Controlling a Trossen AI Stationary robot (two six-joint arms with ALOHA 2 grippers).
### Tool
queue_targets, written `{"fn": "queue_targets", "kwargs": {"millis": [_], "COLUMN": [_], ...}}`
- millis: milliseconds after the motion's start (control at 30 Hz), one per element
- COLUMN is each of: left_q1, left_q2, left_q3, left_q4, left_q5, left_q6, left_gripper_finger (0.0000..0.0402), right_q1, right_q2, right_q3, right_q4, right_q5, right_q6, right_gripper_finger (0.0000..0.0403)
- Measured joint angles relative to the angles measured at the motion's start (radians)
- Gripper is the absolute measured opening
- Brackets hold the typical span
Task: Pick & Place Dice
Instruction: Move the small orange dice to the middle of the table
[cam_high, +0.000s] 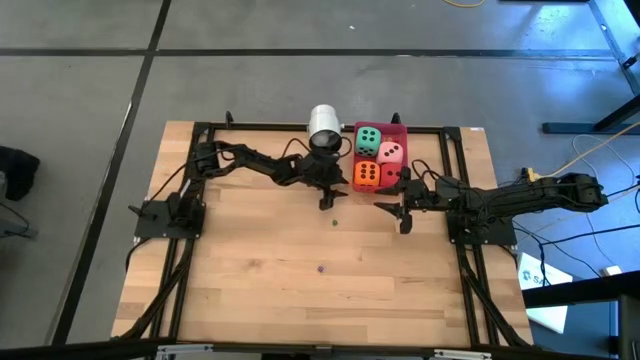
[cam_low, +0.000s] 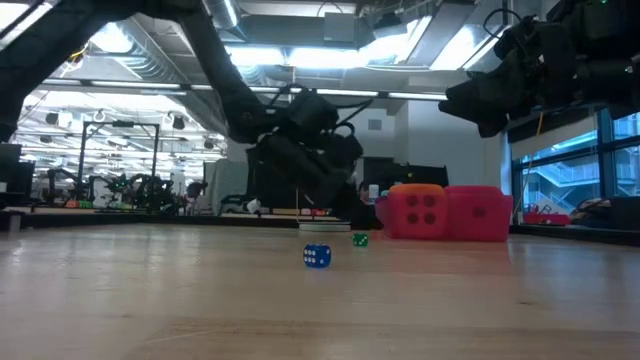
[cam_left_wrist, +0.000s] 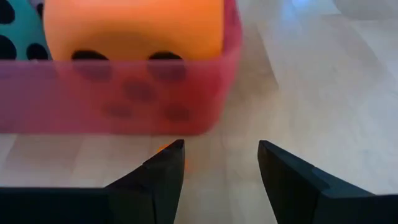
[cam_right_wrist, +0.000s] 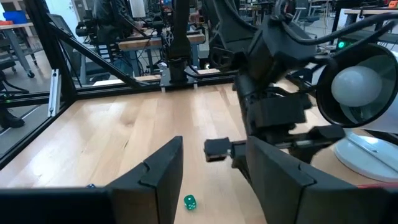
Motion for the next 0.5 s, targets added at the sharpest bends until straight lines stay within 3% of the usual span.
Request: {"fn": "queue_targets", "kwargs": {"millis": [500], "left_q1": [0.000], "left_q2": [0.028], "left_q3": [0.025], "left_q4": [0.005], "left_q5": [-0.030], "left_q6": [0.026], "left_gripper_finger": [0.0200], "right_q1": [0.000], "right_q2": [0.000], "right_q3": [0.000], "right_q4": [-0.013], "right_q5": [-0.008], "right_q6": [0.002], "right_gripper_finger": [0.0176]}}
